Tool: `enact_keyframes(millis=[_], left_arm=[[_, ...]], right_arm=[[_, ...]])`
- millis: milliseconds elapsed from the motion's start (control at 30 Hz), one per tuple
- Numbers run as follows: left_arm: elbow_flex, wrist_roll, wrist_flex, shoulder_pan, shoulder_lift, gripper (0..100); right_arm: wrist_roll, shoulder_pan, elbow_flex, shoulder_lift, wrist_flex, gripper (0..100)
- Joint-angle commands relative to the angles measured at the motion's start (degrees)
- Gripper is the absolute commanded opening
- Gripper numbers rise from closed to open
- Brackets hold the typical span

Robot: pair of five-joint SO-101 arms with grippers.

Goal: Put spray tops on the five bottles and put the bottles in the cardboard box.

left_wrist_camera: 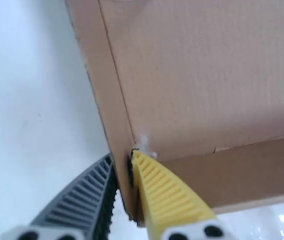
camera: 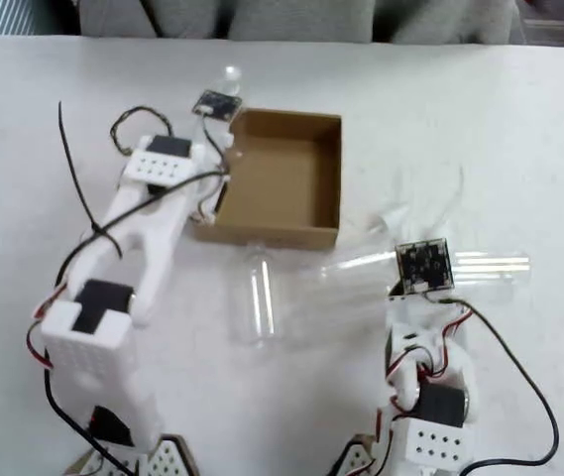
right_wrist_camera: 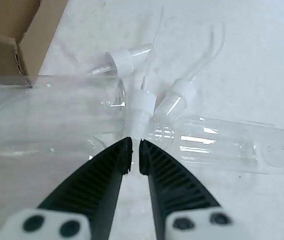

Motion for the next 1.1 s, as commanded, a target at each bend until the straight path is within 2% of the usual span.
enact_keyframes(millis=[0, 233, 400, 467, 667, 867, 1067], left_arm=[[5.1, -0.9, -2.5, 2.5, -7.0, 2], [11.0, -0.9, -8.8, 2.6, -10.9, 2], [10.7, -0.8, -9.1, 1.3, -10.9, 3], [10.7, -0.7, -9.1, 0.7, -11.0, 7], [10.7, 6.3, -9.1, -0.2, -11.2, 21], [9.5, 6.4, -7.0, -0.1, -13.1, 20], [10.0, 6.6, -5.9, 0.1, -20.8, 20]], right_arm=[[0.6, -0.7, 1.4, -0.5, 0.0, 2.1], [0.6, -1.5, 1.4, -0.5, 0.2, 2.1], [0.6, -1.5, 1.4, -0.5, 0.2, 1.9], [0.6, -1.5, 1.4, -0.5, 0.2, 1.9], [0.6, -1.5, 1.4, -0.5, 0.2, 1.9], [0.6, -1.5, 1.4, -0.5, 0.2, 1.9], [0.6, -1.5, 1.4, -0.5, 0.2, 1.8]])
